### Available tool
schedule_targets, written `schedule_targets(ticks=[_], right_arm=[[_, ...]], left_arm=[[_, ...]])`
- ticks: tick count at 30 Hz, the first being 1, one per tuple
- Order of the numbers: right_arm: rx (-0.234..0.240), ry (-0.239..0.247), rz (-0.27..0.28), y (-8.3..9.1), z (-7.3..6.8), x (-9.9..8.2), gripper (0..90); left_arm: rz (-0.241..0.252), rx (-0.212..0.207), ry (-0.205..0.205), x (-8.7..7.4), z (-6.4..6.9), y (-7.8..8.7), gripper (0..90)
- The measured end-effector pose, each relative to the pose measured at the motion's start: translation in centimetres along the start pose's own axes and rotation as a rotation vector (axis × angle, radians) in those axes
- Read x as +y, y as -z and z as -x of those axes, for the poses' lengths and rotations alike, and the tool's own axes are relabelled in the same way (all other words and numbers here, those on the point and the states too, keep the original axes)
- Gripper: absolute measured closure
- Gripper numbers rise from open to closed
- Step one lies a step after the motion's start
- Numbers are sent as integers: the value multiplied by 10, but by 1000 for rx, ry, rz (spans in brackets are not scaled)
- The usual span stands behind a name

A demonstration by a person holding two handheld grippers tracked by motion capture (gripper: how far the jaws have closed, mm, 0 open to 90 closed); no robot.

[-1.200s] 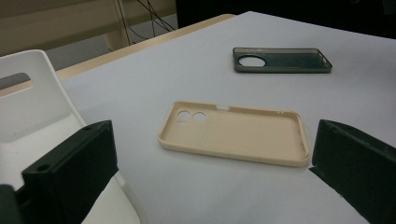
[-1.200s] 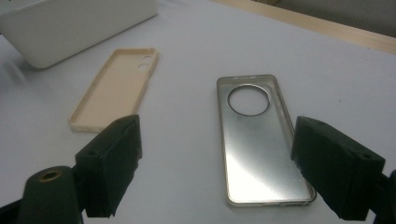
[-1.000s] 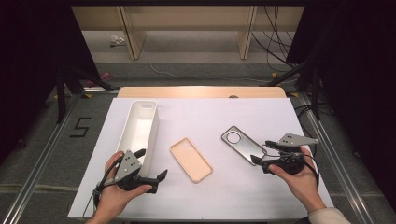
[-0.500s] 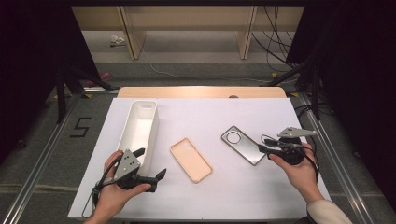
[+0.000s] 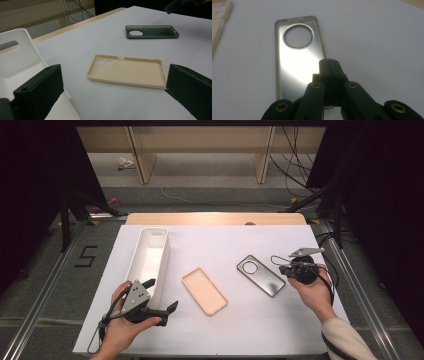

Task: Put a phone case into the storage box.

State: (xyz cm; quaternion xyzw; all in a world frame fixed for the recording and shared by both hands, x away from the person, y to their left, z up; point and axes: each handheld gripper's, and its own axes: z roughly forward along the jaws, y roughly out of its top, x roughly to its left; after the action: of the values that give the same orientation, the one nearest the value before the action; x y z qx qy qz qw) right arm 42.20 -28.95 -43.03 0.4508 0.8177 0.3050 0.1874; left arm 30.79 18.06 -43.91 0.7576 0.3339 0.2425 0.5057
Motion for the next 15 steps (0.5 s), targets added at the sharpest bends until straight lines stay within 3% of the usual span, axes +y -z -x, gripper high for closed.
schedule_targets(ticks=[6,15], right_arm=[[-55,-26,-123,-25,17,4,900],[-33,-38,-240,-38,23,-1,900]], left_arm=[[-1,2,2,0,-1,1,8],[1,2,1,0,0,1,8]])
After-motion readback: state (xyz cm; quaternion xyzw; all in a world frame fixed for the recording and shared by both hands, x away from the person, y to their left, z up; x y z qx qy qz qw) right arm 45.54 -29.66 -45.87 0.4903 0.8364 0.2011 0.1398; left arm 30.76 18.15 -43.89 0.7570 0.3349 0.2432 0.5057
